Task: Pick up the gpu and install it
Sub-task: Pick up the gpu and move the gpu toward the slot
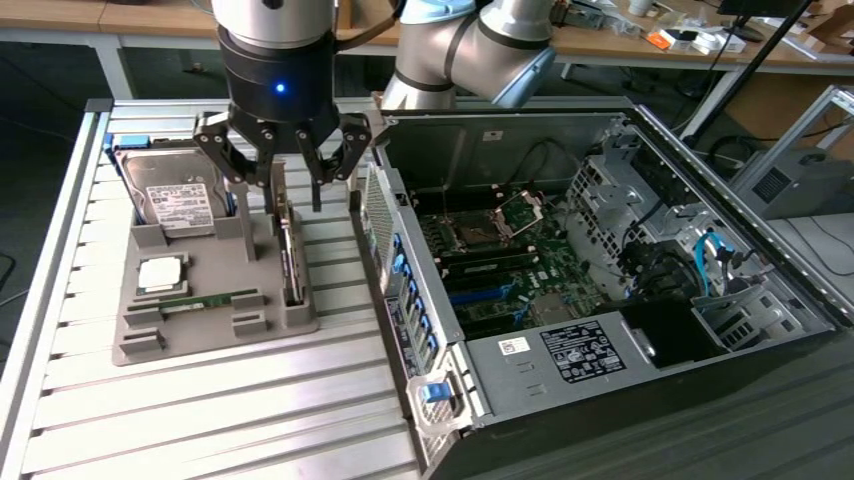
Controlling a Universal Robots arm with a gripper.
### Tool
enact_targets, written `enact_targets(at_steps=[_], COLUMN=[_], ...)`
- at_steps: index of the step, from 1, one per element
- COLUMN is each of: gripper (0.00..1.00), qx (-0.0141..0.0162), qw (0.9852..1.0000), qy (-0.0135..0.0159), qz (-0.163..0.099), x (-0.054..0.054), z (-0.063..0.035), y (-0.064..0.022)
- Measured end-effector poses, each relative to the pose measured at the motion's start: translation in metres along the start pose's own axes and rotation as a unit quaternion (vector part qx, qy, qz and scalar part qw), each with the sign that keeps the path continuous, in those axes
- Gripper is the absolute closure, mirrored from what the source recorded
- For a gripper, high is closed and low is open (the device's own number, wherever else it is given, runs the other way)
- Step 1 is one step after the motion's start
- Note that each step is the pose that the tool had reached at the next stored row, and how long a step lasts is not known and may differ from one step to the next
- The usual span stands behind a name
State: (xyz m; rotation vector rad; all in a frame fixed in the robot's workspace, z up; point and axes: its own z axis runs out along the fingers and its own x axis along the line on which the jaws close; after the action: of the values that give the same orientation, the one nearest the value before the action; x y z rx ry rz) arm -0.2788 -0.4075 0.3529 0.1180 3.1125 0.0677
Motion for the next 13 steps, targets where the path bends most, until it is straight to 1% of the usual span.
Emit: enact_targets(at_steps=[7,13], gripper=[0.52,0.52], qx=[0.0000,0.0000], qw=[1.0000,1.0000], qy=[0.0000,0.0000], qz=[0.000,0.000], x=[0.0000,0.0000], z=[0.0039,0.0051], y=[-0.0011,-0.0014])
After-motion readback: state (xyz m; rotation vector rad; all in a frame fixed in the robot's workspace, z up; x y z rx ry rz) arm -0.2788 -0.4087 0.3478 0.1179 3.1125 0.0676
